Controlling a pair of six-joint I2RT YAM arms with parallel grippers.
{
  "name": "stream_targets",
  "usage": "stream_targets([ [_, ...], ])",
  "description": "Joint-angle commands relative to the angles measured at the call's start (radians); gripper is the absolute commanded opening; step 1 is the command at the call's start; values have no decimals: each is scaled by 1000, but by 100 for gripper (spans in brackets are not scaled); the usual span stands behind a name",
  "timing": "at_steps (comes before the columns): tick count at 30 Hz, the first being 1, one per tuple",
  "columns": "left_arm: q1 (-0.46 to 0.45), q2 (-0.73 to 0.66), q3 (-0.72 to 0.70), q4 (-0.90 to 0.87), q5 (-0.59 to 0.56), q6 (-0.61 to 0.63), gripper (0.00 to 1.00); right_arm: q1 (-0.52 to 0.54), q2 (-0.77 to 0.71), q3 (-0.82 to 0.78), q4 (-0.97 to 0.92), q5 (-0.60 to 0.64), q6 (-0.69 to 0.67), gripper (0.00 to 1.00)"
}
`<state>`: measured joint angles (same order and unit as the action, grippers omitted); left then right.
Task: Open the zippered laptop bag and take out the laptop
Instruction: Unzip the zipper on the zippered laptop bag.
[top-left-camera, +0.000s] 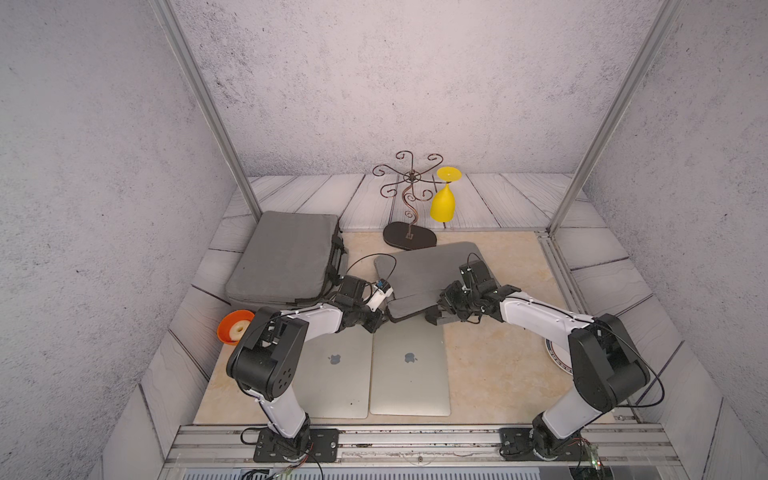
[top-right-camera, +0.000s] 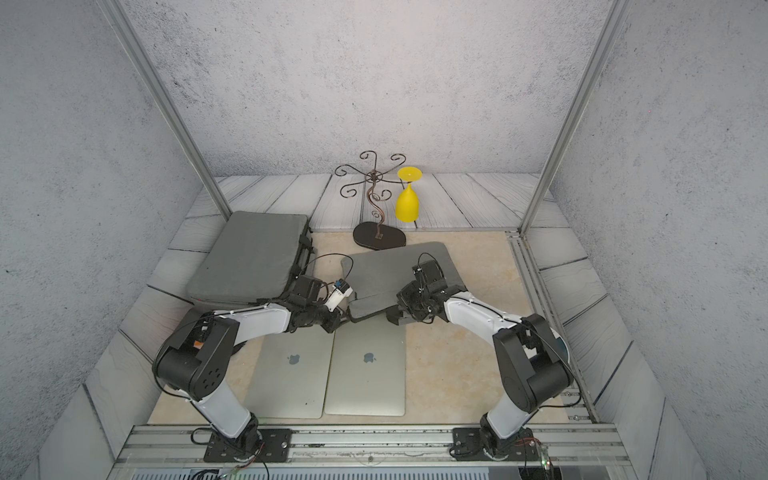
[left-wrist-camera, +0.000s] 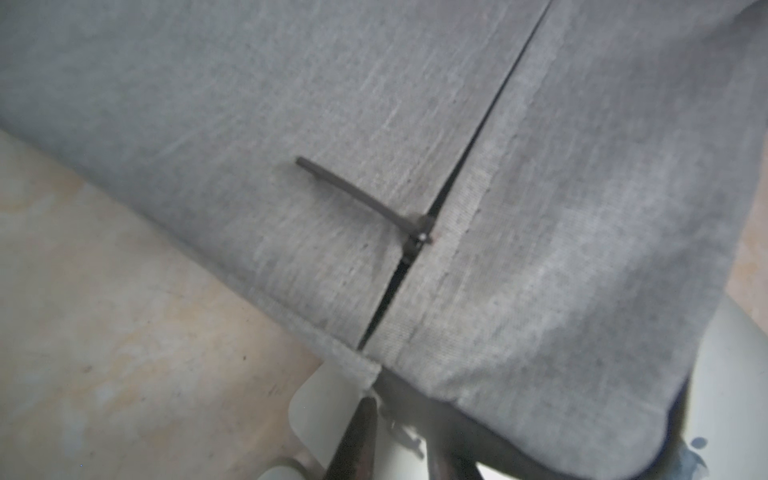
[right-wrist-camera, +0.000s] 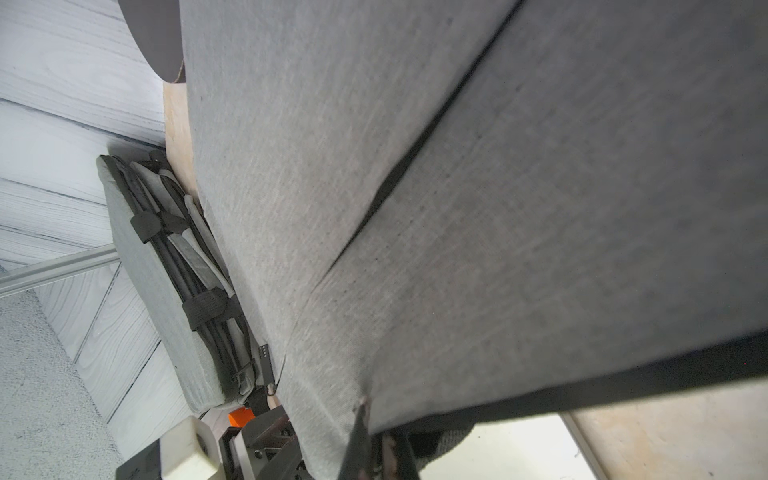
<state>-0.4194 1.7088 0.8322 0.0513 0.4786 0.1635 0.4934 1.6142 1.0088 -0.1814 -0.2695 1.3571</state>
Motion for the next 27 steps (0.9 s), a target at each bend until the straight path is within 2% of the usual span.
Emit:
stream_targets([
  [1,-4,1,18,12,4,18,19,-2,-15,24,67,-45,2,0],
  [7,-2,-7,21,5,2,31,11,-6,-18,16,74,-50,3,0],
  [11,-2,-18,19,-4,26,40,1,-9,-21,8,77,-53,4,0],
  [18,-2,-58,28,-63,74,48,0,-17,-16,5,79,-49,-6,0],
  [27,-24,-118,49,-271,156,4,0,-21,30,-4,147,-27,16,0],
])
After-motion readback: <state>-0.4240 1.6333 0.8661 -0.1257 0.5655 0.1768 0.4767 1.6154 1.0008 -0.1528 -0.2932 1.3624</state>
